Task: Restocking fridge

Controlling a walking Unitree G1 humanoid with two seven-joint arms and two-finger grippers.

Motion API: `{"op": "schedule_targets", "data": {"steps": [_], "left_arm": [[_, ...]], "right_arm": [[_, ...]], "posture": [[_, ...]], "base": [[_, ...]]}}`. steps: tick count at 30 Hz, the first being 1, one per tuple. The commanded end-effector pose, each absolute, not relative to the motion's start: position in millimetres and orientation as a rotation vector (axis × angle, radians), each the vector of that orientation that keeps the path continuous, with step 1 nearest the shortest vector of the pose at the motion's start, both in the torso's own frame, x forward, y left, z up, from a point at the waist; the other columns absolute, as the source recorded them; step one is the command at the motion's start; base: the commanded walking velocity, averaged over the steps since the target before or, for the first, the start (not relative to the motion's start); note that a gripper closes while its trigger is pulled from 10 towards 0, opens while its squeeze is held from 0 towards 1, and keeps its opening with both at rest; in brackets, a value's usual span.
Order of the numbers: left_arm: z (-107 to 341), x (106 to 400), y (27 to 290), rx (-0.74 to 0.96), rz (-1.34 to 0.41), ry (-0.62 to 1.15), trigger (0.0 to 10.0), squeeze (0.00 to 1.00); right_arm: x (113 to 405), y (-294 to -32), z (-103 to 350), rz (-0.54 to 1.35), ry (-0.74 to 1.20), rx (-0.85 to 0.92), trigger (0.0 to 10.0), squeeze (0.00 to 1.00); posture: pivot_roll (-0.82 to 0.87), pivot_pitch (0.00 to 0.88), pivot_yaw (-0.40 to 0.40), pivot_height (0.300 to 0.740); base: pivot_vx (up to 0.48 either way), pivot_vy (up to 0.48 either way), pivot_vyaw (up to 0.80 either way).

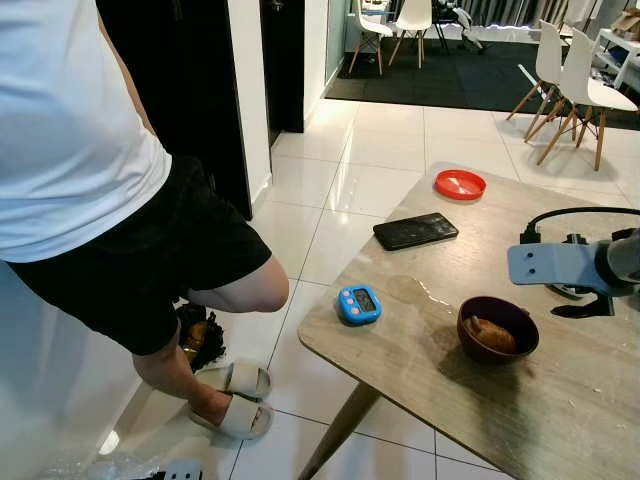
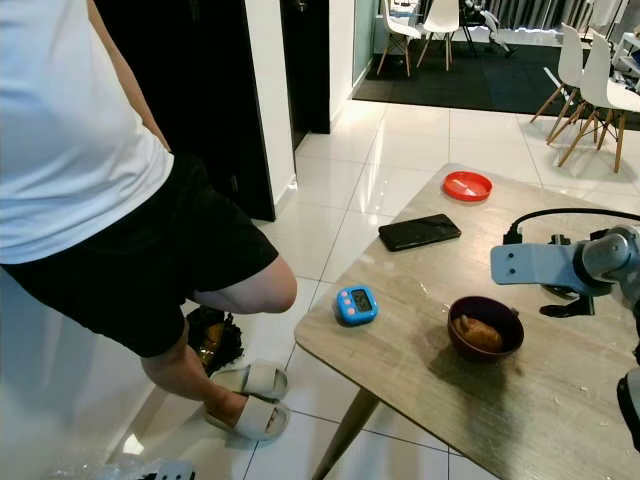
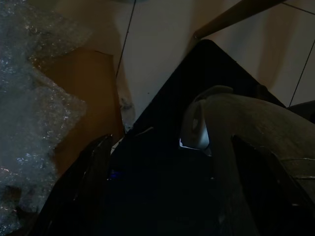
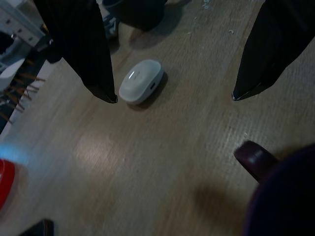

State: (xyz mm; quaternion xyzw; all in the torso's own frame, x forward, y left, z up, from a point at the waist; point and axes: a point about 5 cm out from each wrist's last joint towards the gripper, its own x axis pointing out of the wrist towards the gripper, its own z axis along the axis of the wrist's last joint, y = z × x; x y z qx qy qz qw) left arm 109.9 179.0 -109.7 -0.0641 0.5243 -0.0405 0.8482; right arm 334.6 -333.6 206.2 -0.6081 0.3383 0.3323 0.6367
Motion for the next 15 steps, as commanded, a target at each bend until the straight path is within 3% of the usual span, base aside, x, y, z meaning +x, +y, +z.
{"op": "schedule_targets", "data": {"steps": [1, 9, 15], "left_arm": [[-114.8, 98.2, 158.4, -0.166, -0.127, 1.162, 10.0, 0.0], [-114.9, 98.9, 155.6, -0.168, -0.127, 1.164, 10.0, 0.0], [-113.5, 98.2, 175.0, -0.16, -0.107, 1.161, 10.0, 0.0]], "right_arm": [[338.6, -325.7, 210.3, 0.799, 0.754, -1.409, 10.0, 0.0], [340.2, -313.3, 209.1, 0.91, 0.766, -1.453, 10.0, 0.0], [342.0, -302.4, 204.8, 0.994, 0.778, -1.496, 10.0, 0.0]], "posture": [[0.01, 0.0, -0.018, 0.739], [0.01, 0.0, -0.018, 0.739], [0.01, 0.0, -0.024, 0.739]], "base": [[0.0, 0.0, 0.0], [0.0, 0.0, 0.0], [0.0, 0.0, 0.0]]}}
